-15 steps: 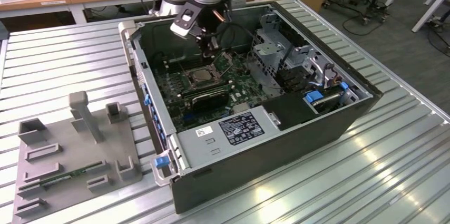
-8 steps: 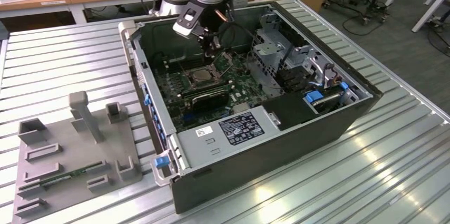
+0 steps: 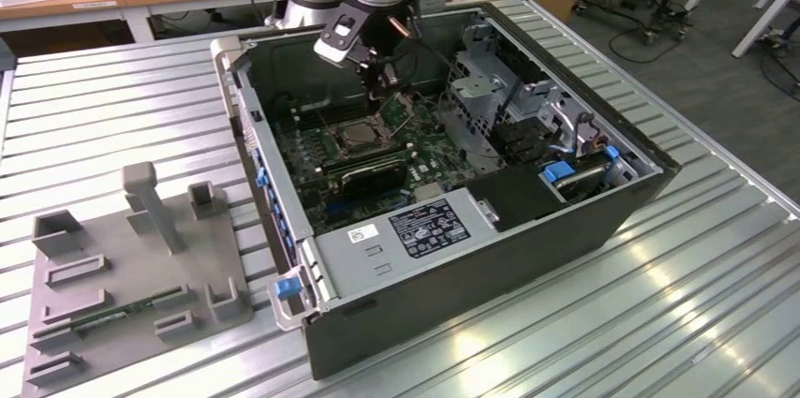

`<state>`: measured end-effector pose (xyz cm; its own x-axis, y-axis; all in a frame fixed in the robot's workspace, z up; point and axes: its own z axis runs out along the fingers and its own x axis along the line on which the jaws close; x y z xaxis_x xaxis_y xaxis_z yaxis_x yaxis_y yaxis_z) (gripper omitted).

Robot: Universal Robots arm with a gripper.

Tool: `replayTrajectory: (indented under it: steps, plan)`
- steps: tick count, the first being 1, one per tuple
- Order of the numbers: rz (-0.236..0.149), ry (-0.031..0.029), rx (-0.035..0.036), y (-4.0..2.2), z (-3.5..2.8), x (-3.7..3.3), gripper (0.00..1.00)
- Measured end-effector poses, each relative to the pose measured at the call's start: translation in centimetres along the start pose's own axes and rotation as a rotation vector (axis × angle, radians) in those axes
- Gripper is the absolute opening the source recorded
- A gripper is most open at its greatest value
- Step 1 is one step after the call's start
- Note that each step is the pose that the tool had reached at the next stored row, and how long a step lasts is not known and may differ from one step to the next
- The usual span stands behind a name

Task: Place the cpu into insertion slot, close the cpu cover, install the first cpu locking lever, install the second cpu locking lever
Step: 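Close the cpu cover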

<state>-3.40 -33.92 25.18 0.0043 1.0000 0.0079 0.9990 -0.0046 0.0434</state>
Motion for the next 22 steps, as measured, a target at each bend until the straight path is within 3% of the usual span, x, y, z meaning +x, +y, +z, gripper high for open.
replayTrajectory:
  steps: [17,22]
  plan:
    - [0.0,-0.0001,0.0001,4.22,0.18,0.02,0.11]
    - [0.0,0.0002,0.0005,4.67,0.2,0.02,0.11]
